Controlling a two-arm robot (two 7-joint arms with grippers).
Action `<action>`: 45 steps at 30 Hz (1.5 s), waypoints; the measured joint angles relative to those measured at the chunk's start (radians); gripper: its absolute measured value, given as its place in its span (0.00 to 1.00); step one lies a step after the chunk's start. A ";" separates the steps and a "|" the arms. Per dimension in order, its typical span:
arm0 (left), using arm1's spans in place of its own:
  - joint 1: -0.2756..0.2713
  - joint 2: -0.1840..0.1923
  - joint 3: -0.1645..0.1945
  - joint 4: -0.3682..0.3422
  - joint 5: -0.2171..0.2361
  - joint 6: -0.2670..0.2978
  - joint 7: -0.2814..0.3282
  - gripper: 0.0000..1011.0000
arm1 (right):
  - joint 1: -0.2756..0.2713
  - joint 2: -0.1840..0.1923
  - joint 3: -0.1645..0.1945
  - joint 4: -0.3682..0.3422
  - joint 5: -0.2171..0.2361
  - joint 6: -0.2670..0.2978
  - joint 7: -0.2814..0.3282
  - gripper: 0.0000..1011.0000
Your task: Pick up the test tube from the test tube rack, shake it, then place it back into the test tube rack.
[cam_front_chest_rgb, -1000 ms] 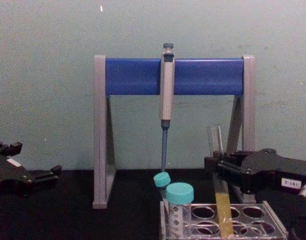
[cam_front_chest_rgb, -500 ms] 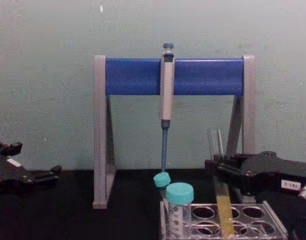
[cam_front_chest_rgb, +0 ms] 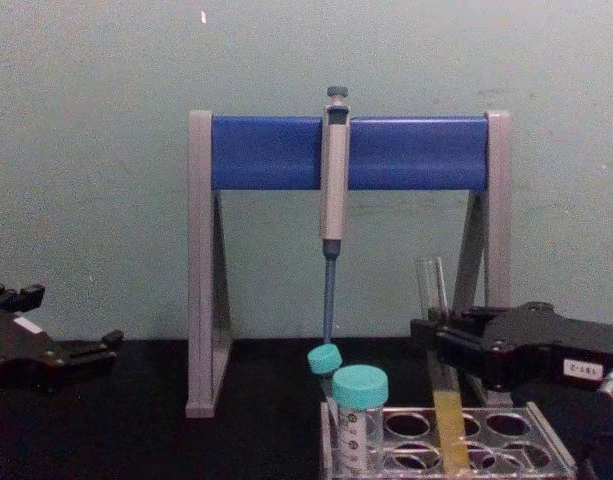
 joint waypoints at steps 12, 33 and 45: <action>0.000 0.000 0.000 0.000 0.000 0.000 0.000 0.99 | 0.000 0.000 0.000 0.000 0.001 -0.001 0.001 0.34; 0.000 0.000 0.000 0.000 0.000 0.000 0.000 0.99 | 0.000 0.000 0.000 0.000 0.001 -0.002 0.001 0.96; 0.000 0.000 0.000 0.000 0.000 0.000 0.000 0.99 | -0.017 0.002 0.019 -0.028 0.008 -0.033 -0.010 0.99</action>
